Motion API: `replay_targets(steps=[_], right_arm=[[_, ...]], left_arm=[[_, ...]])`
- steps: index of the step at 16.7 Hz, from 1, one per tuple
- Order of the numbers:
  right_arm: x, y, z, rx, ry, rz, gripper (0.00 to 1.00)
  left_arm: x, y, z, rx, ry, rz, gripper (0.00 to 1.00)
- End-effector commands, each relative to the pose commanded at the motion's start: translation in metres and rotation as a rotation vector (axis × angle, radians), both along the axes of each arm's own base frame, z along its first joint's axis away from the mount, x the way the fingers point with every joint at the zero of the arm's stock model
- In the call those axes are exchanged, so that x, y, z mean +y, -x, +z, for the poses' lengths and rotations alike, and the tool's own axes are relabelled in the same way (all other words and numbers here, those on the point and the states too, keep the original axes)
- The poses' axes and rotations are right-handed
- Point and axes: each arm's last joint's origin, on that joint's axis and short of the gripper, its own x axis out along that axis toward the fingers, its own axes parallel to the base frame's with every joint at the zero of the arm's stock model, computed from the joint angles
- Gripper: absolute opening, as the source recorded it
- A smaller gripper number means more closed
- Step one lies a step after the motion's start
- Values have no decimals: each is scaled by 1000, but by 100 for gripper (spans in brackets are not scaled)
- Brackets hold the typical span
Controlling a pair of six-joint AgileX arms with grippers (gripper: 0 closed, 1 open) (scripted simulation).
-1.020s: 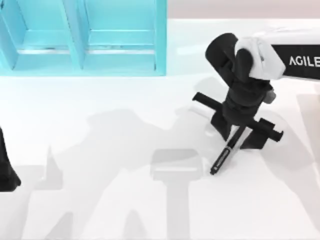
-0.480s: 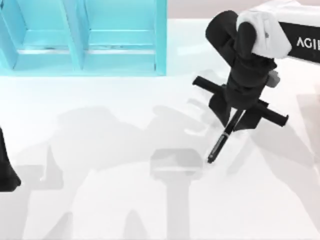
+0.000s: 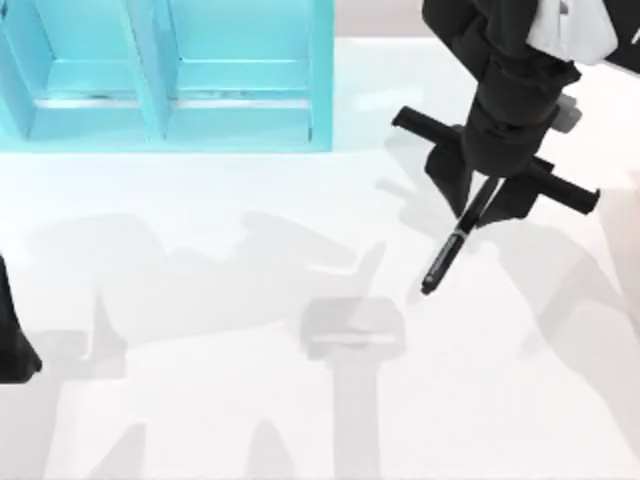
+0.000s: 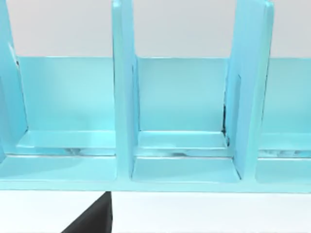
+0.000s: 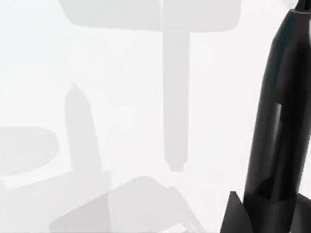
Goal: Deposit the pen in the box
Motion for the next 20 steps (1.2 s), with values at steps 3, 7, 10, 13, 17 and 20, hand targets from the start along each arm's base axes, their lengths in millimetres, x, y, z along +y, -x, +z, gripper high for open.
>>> replay_targets(steps=[3,7,10,13,17,20], right_arm=[[-3,-2,-2,4,0,-7,0],[-57,-22,2,18,-10,-122,0],[-142,-36,4,39,-21,-307,0],[-253,-27,7,61,-39,-559,0],[-370,21,14,65,-72,-850,0],[-413,54,20,49,-94,-969,0]], left_arm=[[0,0,0,0,0,0,100],[0,0,0,0,0,0,100],[0,0,0,0,0,0,100],[0,0,0,0,0,0,100],[0,0,0,0,0,0,100],[0,0,0,0,0,0,100]])
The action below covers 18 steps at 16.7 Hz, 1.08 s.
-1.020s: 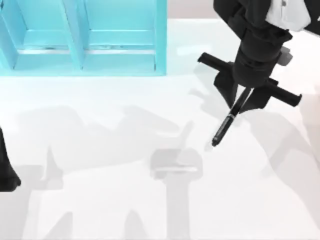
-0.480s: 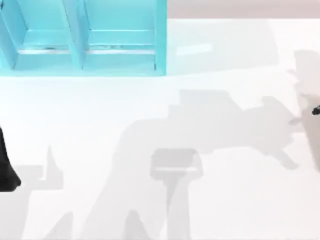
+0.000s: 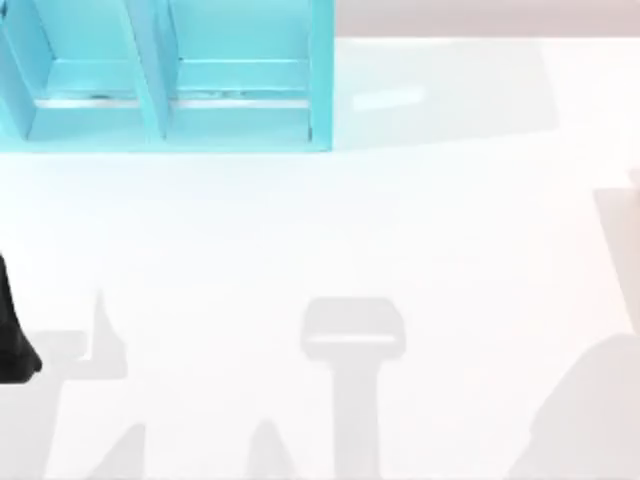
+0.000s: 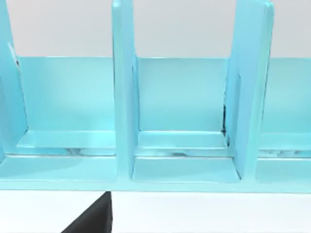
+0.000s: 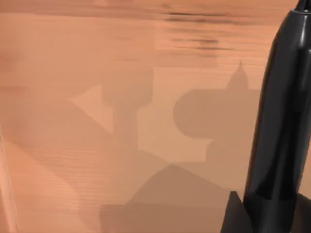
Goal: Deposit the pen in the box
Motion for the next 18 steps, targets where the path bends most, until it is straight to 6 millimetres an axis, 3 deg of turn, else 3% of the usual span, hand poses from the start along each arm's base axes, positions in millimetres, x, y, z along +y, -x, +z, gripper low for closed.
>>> replay_targets(steps=[2,8,18], right_arm=[[-11,11,3,-10,-2,-33,0],[-12,10,2,-9,-2,-36,0],[28,9,-45,48,-27,-39,0]], left_arm=[[0,0,0,0,0,0,100],[0,0,0,0,0,0,100],[0,0,0,0,0,0,100]])
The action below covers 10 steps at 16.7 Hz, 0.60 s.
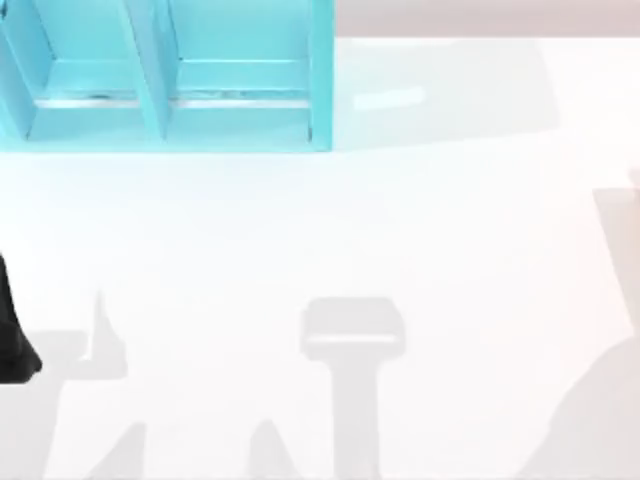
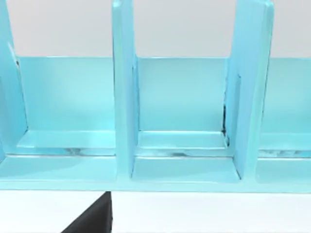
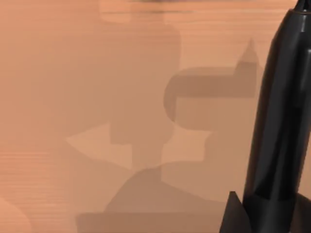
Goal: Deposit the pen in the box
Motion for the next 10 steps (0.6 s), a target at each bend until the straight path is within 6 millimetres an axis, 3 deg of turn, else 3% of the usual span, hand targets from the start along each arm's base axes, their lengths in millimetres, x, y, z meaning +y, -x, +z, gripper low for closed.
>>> replay_targets(steps=[8,10], right_arm=[[-4,-2,-6,-59,27,2,0],[-4,-2,-6,-59,27,2,15]], left_arm=[[0,0,0,0,0,0,100],[0,0,0,0,0,0,100]])
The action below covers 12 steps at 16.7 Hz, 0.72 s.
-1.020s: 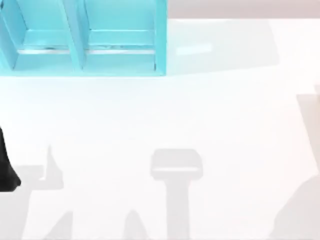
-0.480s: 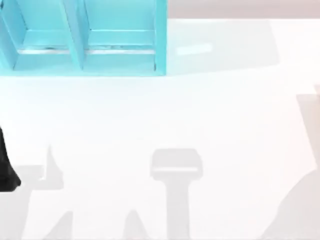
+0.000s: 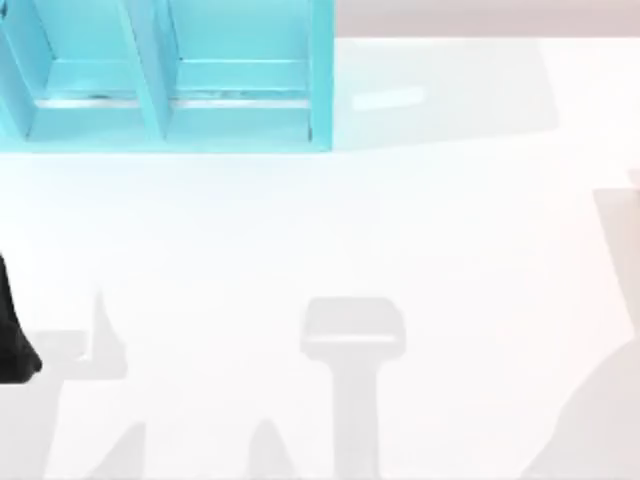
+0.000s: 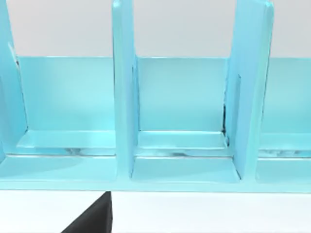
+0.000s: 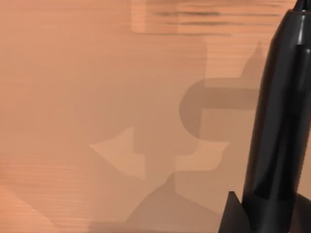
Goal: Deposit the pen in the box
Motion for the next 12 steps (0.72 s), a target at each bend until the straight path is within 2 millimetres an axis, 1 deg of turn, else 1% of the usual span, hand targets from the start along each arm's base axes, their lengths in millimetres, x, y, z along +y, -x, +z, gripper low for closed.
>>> replay_targets(steps=[11,12], right_arm=[[0,0,0,0,0,0,98],[0,0,0,0,0,0,100]], left_arm=[[0,0,0,0,0,0,100],[0,0,0,0,0,0,100]])
